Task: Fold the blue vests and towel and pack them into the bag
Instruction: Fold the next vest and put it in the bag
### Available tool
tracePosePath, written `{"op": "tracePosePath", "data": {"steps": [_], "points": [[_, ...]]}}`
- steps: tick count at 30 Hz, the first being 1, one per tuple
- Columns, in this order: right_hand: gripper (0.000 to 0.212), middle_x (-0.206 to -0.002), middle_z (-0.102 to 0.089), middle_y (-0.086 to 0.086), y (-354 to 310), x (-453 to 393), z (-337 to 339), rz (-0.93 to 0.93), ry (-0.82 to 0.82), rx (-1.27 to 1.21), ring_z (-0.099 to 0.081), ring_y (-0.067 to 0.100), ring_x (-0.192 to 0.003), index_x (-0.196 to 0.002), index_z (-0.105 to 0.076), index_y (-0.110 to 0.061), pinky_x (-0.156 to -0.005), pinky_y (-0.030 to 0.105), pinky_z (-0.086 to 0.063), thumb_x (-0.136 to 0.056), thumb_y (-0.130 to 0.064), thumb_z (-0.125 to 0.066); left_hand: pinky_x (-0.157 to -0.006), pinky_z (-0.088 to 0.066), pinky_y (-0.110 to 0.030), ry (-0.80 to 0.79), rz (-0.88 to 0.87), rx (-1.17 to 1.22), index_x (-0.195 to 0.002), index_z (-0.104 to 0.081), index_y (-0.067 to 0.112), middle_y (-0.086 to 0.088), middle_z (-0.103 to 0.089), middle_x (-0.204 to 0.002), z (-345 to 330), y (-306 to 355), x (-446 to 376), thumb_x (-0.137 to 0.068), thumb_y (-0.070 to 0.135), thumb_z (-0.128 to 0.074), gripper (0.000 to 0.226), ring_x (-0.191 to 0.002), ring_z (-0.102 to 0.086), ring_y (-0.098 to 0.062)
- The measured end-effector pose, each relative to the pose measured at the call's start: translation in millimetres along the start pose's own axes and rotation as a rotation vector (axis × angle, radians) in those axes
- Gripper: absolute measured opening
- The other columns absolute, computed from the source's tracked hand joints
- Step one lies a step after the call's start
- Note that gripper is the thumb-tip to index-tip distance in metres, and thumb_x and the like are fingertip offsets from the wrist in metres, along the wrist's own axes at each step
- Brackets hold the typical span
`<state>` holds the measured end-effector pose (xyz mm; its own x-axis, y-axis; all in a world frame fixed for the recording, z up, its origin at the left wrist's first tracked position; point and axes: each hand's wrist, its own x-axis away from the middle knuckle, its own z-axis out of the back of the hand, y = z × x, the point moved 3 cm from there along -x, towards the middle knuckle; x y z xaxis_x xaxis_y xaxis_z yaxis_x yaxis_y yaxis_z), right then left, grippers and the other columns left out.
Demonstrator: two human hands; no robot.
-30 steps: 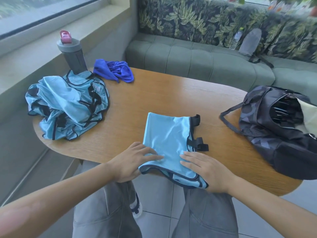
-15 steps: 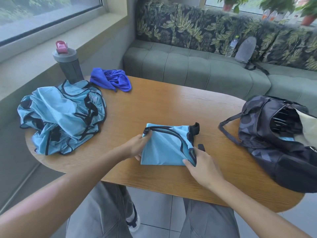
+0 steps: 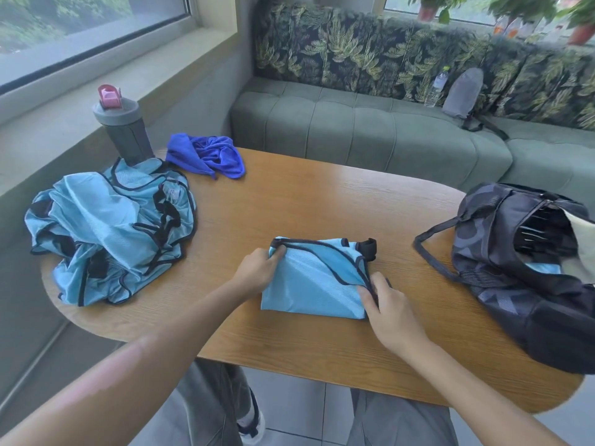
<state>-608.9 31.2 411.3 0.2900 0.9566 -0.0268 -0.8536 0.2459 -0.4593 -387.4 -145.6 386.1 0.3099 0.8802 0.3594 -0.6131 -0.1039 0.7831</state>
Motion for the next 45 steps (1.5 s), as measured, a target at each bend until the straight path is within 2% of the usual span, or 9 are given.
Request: {"op": "tracePosePath", "data": {"steps": [11,17,24,28,31,34,38,41,45], "points": [[0.018,-0.100,-0.067,-0.007,-0.1,-3.6,-9.1,-0.067,-0.014,-0.437,-0.063,0.008,-0.094,-0.093,-0.055,-0.031,-0.078,0.025,-0.050,-0.091,-0.031,-0.072,-0.055,-0.032,-0.033,0.142,-0.137,-0.190,-0.071,-0.040,0.017,0.004,-0.046,-0.063,-10.6,0.4,7.9,-0.102,0.041,-0.047,0.040,-0.057,-0.042,-0.018],[0.019,-0.088,-0.069,-0.005,1.6,-10.5,-10.4,-0.146,0.102,-0.463,-0.065,0.013,-0.078,-0.094,-0.053,-0.028,-0.065,0.028,-0.051,-0.093,-0.034,-0.071,-0.056,-0.031,-0.032,0.194,-0.053,-0.052,-0.068,-0.037,0.017,0.003,-0.045,-0.064,-10.6,6.8,3.2,-0.104,0.043,-0.043,0.045,-0.059,-0.042,-0.018],[0.019,-0.074,-0.062,-0.011,-1.5,-11.6,-17.7,-0.313,0.295,-0.329,-0.059,0.007,-0.068,-0.095,-0.054,-0.025,-0.057,0.028,-0.043,-0.096,-0.039,-0.065,-0.062,-0.044,-0.035,0.295,0.021,-0.281,-0.082,-0.053,0.014,-0.002,-0.062,-0.081,-15.6,9.9,-1.3,-0.104,0.049,-0.042,0.042,-0.074,-0.060,-0.025],[0.021,-0.075,-0.062,-0.011,1.8,-12.6,-16.1,-0.388,0.310,-0.321,-0.058,0.007,-0.070,-0.094,-0.057,-0.023,-0.055,0.027,-0.041,-0.098,-0.044,-0.059,-0.061,-0.044,-0.039,0.460,-0.167,-0.319,-0.099,-0.044,0.015,-0.001,-0.056,-0.089,-19.7,13.3,11.5,-0.102,0.042,-0.054,0.028,-0.072,-0.057,-0.028],[0.025,-0.078,-0.065,-0.009,6.2,-18.8,-16.9,-0.414,0.246,-0.320,-0.061,0.011,-0.073,-0.091,-0.060,-0.022,-0.060,0.028,-0.046,-0.099,-0.045,-0.058,-0.068,-0.043,-0.039,0.570,-0.641,-0.535,-0.098,-0.048,0.013,-0.002,-0.047,-0.092,-22.9,12.2,16.7,-0.093,0.025,-0.067,0.023,-0.077,-0.048,-0.025],[0.021,-0.087,-0.066,-0.011,8.0,-22.4,-14.4,-0.442,0.200,-0.381,-0.062,0.009,-0.081,-0.094,-0.062,-0.022,-0.063,0.026,-0.046,-0.098,-0.042,-0.059,-0.085,-0.049,-0.044,0.352,-0.926,-0.624,-0.104,-0.058,0.016,0.001,-0.056,-0.104,-29.4,4.3,11.9,-0.097,0.028,-0.057,0.014,-0.095,-0.053,-0.023],[0.009,-0.098,-0.068,-0.012,12.1,-19.2,-17.7,-0.422,0.135,-0.465,-0.065,0.009,-0.092,-0.110,-0.057,-0.027,-0.073,0.032,-0.054,-0.102,-0.031,-0.057,-0.124,-0.021,-0.042,0.028,-0.794,-0.822,-0.149,-0.045,0.027,0.001,-0.031,-0.164,-32.5,-3.9,4.6,-0.101,0.053,-0.021,0.060,-0.152,-0.023,-0.020],[0.021,-0.110,-0.067,-0.005,7.0,-13.7,-16.5,-0.407,0.141,-0.453,-0.063,0.012,-0.097,-0.126,-0.051,-0.027,-0.083,0.040,-0.056,-0.104,-0.026,-0.050,-0.127,-0.007,-0.038,-0.064,-0.736,-0.884,-0.160,-0.026,0.032,0.003,-0.009,-0.171,-33.1,1.4,4.9,-0.096,0.058,-0.002,0.073,-0.158,-0.001,-0.017],[0.047,-0.142,-0.049,0.000,-22.2,12.3,-3.7,0.120,0.305,0.053,-0.045,0.015,-0.130,-0.142,-0.047,-0.012,-0.108,0.032,-0.040,-0.096,-0.013,-0.057,-0.128,-0.007,-0.041,-0.057,-0.762,-1.001,-0.162,-0.020,0.029,-0.003,-0.011,-0.171,-36.2,2.2,-0.3,-0.098,0.055,-0.001,0.072,-0.157,-0.005,-0.022]]}}
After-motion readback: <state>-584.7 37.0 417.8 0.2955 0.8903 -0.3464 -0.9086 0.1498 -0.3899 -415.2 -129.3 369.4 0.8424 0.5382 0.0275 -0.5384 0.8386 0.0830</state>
